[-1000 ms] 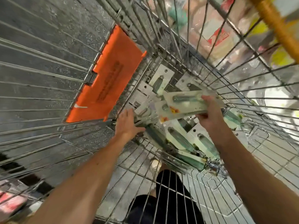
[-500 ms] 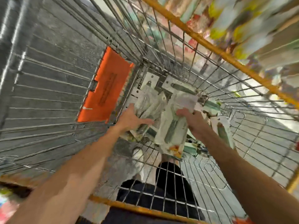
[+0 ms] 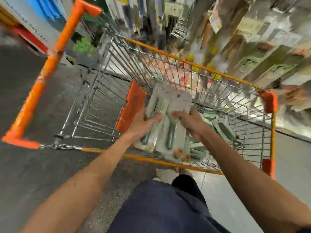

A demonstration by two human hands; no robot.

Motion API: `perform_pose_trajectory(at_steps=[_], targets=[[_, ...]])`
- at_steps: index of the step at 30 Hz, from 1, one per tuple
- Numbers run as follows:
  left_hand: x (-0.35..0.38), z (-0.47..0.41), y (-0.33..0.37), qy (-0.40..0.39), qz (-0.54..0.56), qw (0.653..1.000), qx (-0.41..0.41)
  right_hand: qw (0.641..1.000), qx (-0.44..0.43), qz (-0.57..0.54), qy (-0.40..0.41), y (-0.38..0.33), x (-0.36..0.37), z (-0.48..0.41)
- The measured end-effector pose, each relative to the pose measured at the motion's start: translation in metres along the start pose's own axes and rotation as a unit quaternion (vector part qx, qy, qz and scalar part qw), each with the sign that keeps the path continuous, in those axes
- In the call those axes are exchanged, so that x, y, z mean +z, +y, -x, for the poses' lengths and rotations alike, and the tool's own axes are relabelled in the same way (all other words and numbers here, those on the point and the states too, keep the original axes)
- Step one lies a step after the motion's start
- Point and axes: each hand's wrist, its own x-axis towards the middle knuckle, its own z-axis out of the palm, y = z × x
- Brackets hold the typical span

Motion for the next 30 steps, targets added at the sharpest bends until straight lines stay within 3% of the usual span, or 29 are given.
perform_pose_trajectory(at_steps=[7, 16, 22, 30], targets=[[-0.042, 0.115, 0.05, 0.061, 0.076, 0.986, 0.135, 0.98, -0.197, 0.013, 0.018, -0.063, 0.041, 0.138], [-0.022, 0.234, 0.077, 0.019, 0.093, 0.959, 0.267, 0.96, -0.28, -0.001, 0.018, -0.066, 0.012, 0.277], [0.047, 0.269, 0.114, -0.039, 0.068, 0.942, 0.327, 0.942, -0.322, 0.004, 0.094, -0.068, -0.059, 0.331], [0.218, 0.304, 0.199, -0.136, 0.076, 0.91, 0.385, 0.893, -0.391, 0.023, 0.221, -0.068, -0.23, 0.422]])
